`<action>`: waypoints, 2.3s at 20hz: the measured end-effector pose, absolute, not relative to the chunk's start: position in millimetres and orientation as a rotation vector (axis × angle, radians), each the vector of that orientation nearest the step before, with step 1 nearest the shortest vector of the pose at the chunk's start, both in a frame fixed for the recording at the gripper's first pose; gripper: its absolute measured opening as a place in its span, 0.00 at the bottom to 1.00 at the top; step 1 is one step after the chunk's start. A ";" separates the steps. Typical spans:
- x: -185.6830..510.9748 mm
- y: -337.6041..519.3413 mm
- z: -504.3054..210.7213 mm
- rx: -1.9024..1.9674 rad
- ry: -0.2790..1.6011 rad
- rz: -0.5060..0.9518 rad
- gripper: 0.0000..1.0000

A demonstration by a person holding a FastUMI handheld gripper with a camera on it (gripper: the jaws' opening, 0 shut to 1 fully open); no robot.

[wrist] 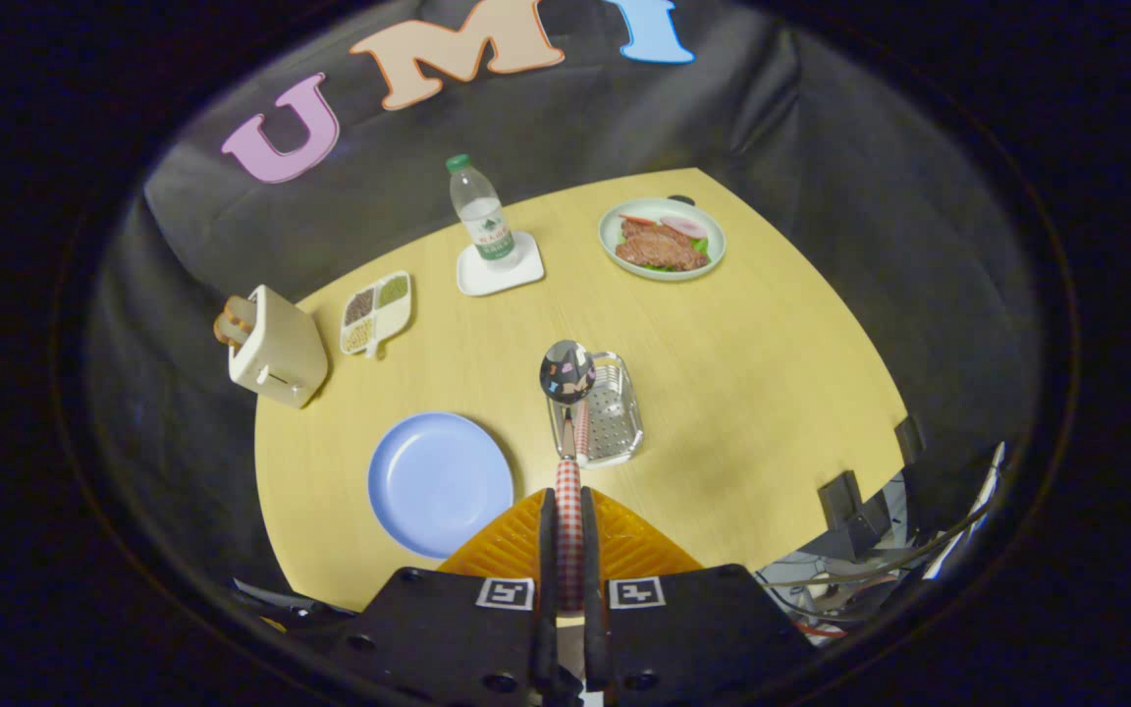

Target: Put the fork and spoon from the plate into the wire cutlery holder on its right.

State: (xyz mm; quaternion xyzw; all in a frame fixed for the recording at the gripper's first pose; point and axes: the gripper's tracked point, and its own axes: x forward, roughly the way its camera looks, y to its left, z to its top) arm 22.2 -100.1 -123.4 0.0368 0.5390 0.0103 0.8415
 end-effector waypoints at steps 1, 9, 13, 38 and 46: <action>23.7 -101.5 -127.0 0.085 1.180 0.017 0.14; 40.2 -108.3 -162.1 -0.008 1.453 -0.020 0.14; 55.4 -105.0 -174.5 -0.010 1.518 -0.048 0.14; 103.0 -85.9 -98.7 0.131 1.057 0.121 1.00; 104.2 -81.1 10.7 0.081 0.524 0.199 1.00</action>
